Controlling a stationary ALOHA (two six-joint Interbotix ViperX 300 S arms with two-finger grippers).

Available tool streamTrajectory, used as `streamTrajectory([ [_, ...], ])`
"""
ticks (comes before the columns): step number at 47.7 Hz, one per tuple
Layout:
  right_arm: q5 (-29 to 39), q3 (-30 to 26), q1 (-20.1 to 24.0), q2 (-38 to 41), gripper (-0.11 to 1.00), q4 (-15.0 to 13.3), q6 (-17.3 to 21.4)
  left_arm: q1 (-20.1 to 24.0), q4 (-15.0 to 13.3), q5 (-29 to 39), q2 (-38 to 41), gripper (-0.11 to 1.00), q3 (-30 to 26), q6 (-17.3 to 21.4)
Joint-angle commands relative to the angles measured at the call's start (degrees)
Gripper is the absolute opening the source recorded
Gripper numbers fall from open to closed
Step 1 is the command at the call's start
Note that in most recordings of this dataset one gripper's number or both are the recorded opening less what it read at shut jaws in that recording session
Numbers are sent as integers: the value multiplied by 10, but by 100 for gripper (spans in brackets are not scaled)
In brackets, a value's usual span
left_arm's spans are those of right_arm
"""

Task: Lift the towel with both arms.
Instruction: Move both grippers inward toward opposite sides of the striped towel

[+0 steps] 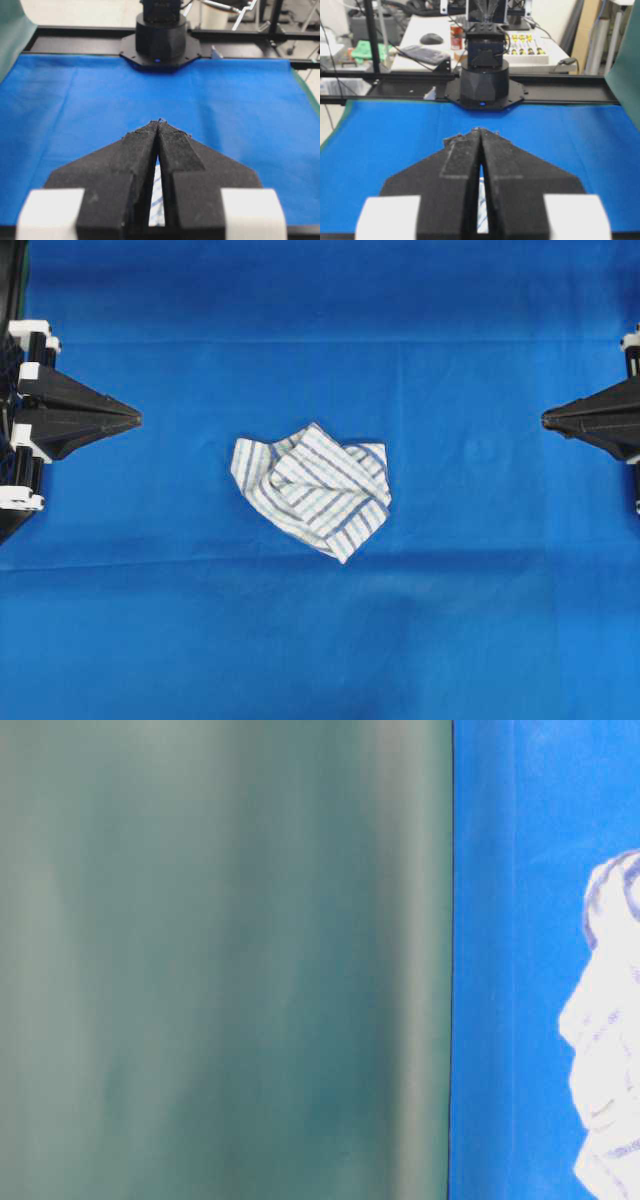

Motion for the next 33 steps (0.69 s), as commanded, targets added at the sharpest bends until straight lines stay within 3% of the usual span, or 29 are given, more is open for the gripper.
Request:
streamTrajectory([
  [1,-2,-12,0,6,0,0,-1,-4,-8,9,11,0,-18,6],
  [17,130,-99,4,106,0,-2,-1,-15,-8,42,73,0,-44,9],
  [33,148,-160,4,262,0,3,4,-15,-8,49,171,0,-59,8],
])
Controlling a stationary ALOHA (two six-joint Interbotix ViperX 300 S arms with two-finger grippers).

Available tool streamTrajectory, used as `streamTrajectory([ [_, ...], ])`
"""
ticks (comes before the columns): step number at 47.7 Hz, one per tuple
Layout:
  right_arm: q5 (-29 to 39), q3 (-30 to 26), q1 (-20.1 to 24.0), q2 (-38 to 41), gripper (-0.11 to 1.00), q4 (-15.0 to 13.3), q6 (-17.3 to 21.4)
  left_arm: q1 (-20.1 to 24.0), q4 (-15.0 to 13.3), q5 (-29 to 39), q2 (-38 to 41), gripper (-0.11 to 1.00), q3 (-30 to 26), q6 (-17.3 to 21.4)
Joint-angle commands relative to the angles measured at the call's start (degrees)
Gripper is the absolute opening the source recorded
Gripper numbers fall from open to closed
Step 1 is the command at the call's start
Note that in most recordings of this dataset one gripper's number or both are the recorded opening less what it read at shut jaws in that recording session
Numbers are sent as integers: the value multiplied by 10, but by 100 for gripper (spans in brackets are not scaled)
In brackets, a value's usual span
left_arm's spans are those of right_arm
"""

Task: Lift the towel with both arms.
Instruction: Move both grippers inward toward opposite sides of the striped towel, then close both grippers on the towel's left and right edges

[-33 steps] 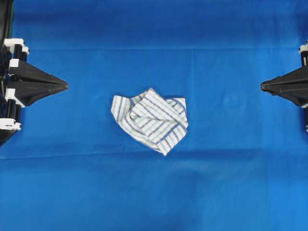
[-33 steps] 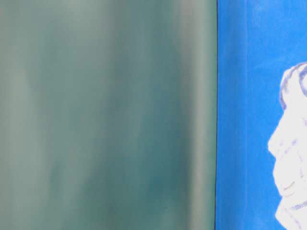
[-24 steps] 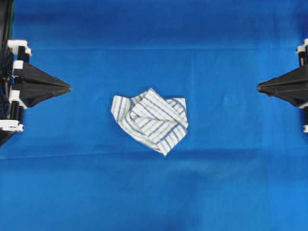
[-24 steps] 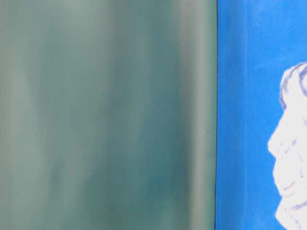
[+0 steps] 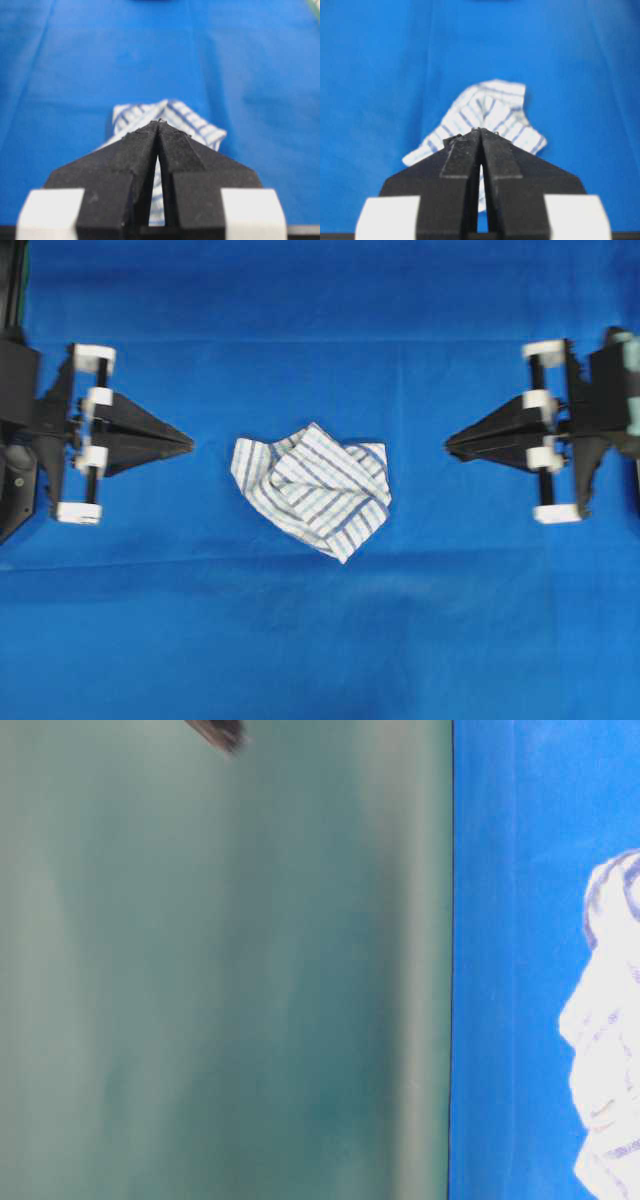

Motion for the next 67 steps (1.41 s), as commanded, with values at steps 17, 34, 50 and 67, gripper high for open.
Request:
streamTrajectory([
  [17,54,-115,35,205,32,4,-4,-9,-2,22,167,69,-46,0],
  [34,54,-141,52,314,60,12,6,-18,-2,15,319,87,-83,1],
  [50,11,-142,66,378,60,16,23,-33,-2,-26,419,87,-113,1],
  [67,2,-157,64,416,58,16,23,-32,-2,-25,458,78,-126,0],
])
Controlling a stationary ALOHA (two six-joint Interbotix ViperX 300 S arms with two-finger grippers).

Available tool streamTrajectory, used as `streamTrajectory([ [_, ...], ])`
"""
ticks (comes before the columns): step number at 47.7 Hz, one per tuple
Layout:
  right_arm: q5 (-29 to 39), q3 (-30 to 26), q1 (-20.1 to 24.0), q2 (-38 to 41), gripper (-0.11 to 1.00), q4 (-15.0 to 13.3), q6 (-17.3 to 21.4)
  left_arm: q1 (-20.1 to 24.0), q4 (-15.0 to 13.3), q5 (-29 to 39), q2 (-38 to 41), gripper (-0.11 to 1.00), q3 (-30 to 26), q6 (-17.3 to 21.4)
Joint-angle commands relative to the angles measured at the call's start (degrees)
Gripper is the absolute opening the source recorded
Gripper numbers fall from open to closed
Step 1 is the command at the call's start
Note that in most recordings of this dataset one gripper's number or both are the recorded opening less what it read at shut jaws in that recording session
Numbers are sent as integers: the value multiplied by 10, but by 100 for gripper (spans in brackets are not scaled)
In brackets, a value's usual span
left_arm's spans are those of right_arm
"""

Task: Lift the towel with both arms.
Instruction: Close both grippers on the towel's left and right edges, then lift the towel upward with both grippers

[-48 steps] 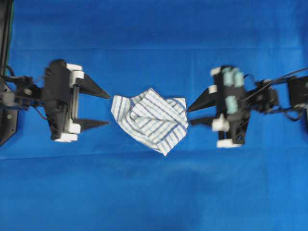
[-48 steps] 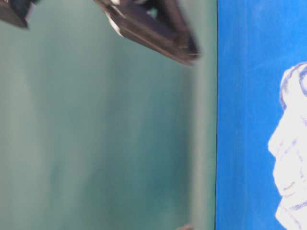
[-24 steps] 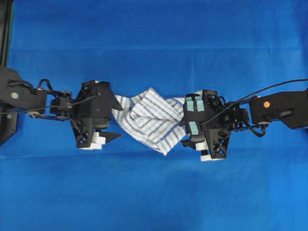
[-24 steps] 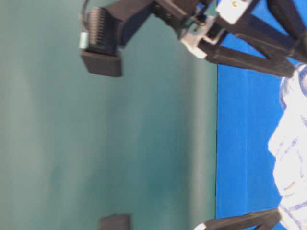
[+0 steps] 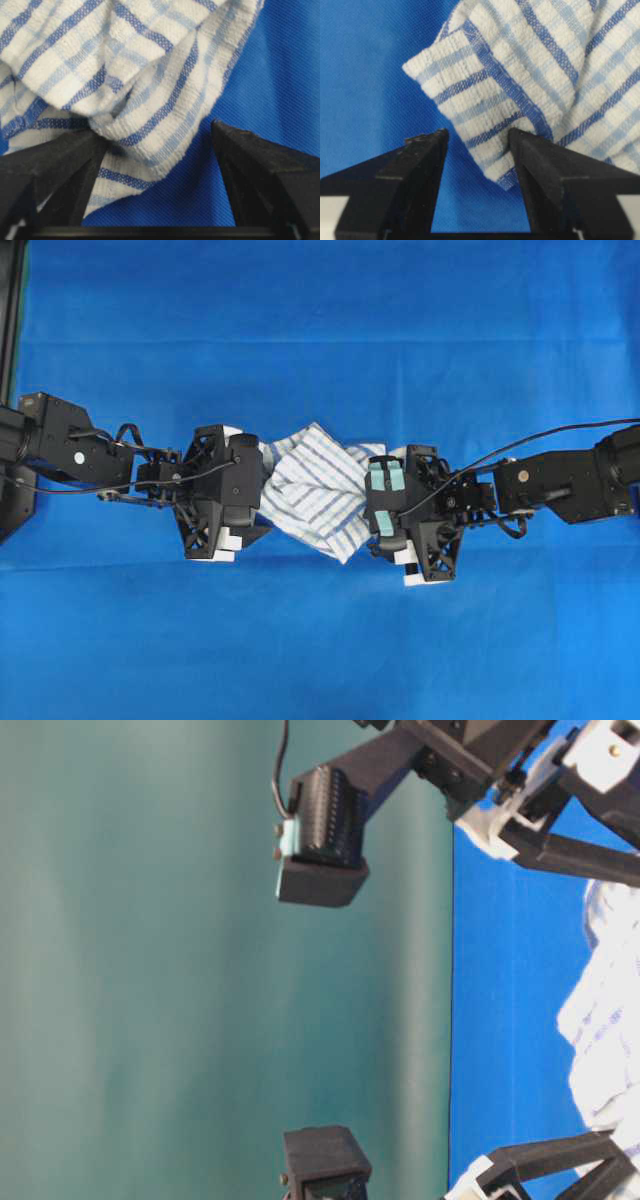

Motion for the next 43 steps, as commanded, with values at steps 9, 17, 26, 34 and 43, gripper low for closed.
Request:
streamTrajectory([
  [9,-3,-20,-8,-4,43,1,0,4,-1,18,-5,34,-9,-1],
  [17,11,-25,-15,-25,4,-2,-6,4,-1,62,-33,5,-18,-3],
  [26,34,-26,-22,-77,4,-4,-7,7,-2,116,-105,5,-38,-6],
  [34,80,-37,-33,-136,4,-10,-7,19,-2,173,-183,5,-59,-4],
  [43,148,-65,-46,-200,4,-22,-7,36,-1,205,-258,5,-78,-5],
])
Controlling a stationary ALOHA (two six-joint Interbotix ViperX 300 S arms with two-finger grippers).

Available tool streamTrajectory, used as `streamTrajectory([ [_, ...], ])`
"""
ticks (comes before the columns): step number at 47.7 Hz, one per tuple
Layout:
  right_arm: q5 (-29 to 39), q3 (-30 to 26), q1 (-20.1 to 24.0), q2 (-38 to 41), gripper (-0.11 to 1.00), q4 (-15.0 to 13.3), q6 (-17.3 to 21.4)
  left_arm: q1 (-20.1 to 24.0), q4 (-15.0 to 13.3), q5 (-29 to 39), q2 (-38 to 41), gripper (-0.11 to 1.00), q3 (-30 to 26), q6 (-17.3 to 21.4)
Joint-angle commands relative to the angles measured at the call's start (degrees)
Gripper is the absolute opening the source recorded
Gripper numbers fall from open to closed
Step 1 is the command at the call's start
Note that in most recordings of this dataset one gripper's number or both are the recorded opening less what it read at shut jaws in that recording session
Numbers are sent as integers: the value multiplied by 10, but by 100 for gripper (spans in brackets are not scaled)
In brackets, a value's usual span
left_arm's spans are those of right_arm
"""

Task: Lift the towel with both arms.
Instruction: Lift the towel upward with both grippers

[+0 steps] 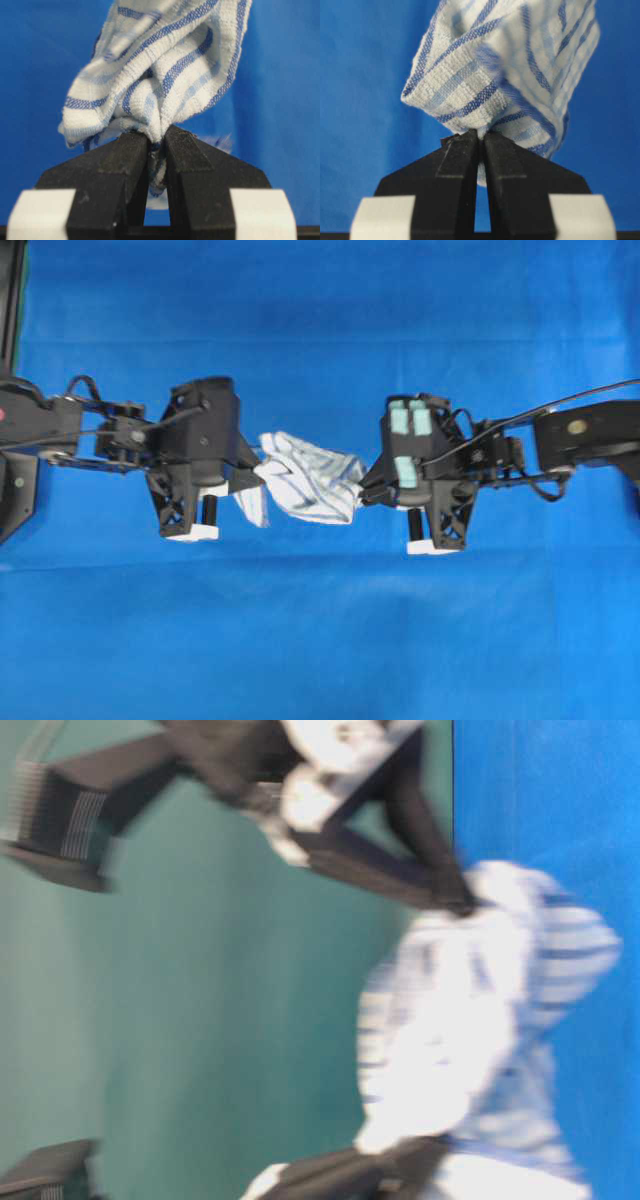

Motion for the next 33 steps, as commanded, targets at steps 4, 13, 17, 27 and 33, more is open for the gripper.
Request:
streamTrajectory([
  [4,51,-42,-11,-54,4,-7,-1,9,-1,22,-65,5,-35,2],
  [13,127,-97,-15,-102,4,-33,1,17,-1,86,-120,5,-89,5],
  [17,152,-121,-14,-119,4,-49,2,21,-1,114,-134,5,-114,5],
  [27,208,-188,-15,-153,4,-69,0,29,-1,165,-152,5,-181,6],
  [33,229,-216,-14,-163,4,-70,0,30,-1,187,-157,5,-214,5],
])
